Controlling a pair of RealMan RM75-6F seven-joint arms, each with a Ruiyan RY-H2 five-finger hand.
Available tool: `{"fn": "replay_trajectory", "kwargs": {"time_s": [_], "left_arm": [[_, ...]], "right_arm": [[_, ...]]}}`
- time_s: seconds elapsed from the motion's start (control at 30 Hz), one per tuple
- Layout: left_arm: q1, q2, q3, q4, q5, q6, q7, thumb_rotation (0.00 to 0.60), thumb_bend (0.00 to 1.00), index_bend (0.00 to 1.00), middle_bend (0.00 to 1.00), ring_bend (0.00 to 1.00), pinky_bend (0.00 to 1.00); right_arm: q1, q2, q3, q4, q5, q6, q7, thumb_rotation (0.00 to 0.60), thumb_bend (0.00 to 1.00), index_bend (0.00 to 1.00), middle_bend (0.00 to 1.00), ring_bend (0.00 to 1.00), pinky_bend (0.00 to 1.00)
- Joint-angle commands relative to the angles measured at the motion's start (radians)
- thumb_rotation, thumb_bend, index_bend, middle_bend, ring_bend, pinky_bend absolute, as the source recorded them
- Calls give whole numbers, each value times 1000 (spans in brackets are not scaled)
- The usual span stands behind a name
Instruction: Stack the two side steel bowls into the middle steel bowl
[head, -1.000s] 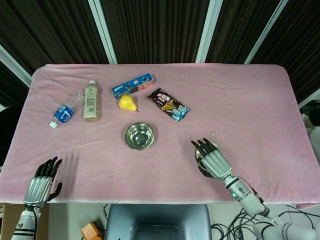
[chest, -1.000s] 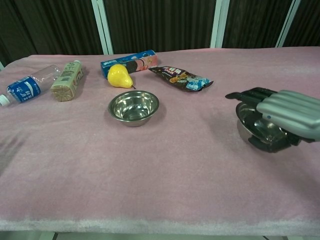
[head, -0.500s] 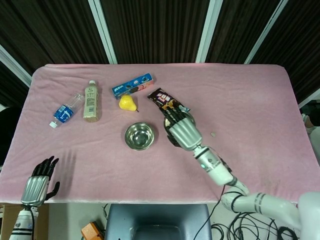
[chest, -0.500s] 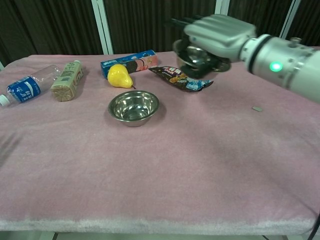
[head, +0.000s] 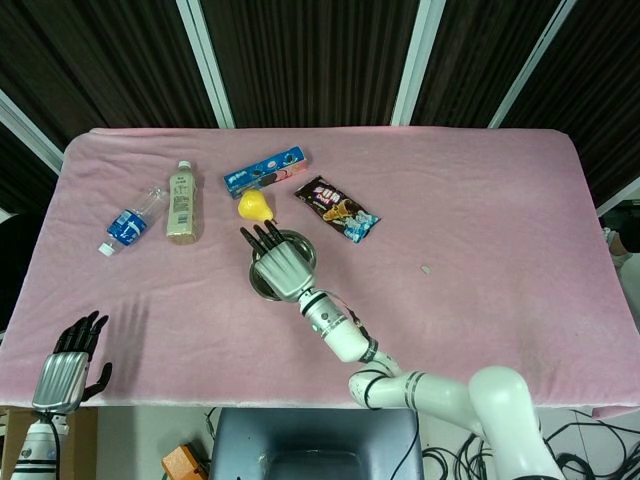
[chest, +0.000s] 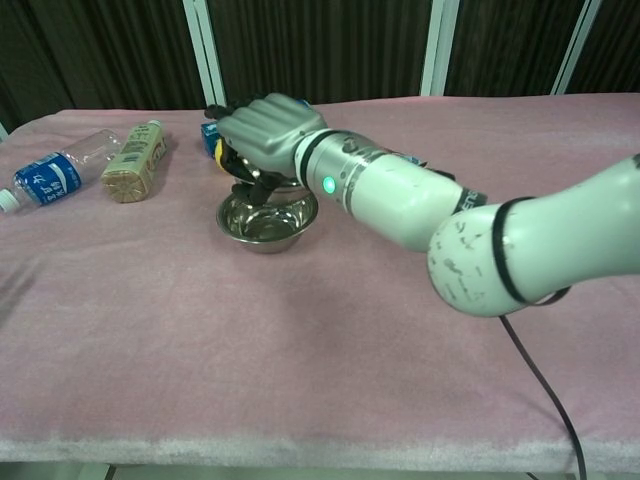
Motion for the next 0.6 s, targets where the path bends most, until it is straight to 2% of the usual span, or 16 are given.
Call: {"fn": "replay_trajectory", "kwargs": {"time_s": [0.03,0.07,0.1,0.13,0.17,0.23,0.33,0.43,0.6], "left_arm": [[1,1,-2,0,-1,-1,0,600,447,0,0,0,117],[1,1,-2,-1,-1,-1,-1,600,448,0,0,0,118],[2,1,-3,-1,0,1,-2,600,447,0,0,0,117],[2,1,-4,-1,0,1,-2,600,446,0,0,0,117],[2,1,-4,-1,1,1,-2,600,446,0,0,0,117],[3,1,-5,-2,1,0,-2,600,447,0,0,0,118],[2,1,-5,-2,3,-3,-2,600,448,0,0,0,118],[-1,0,-4,-4,6,-10,2,600,448,0,0,0,118],[-6,1,-6,-12,11,-15,14,600,447,0,0,0,118]], "right_arm": [[45,-52,-6,74,40,-37,7,600,654,740,96,0,42],[48,-53,-9,80,44,-41,9,600,654,706,97,0,42],[49,-51,-13,80,50,-49,16,600,654,619,97,0,41],[48,-47,-16,75,56,-55,23,600,654,485,91,0,40],[44,-40,-20,64,63,-60,28,600,651,426,85,0,38],[29,-10,-36,23,70,-68,32,600,583,209,40,0,18],[-6,56,-67,-71,92,-71,8,600,442,19,1,0,1],[-37,136,-96,-179,132,-75,-42,600,373,0,0,0,0],[-63,239,-130,-316,211,-54,-125,600,320,0,0,0,0]]}}
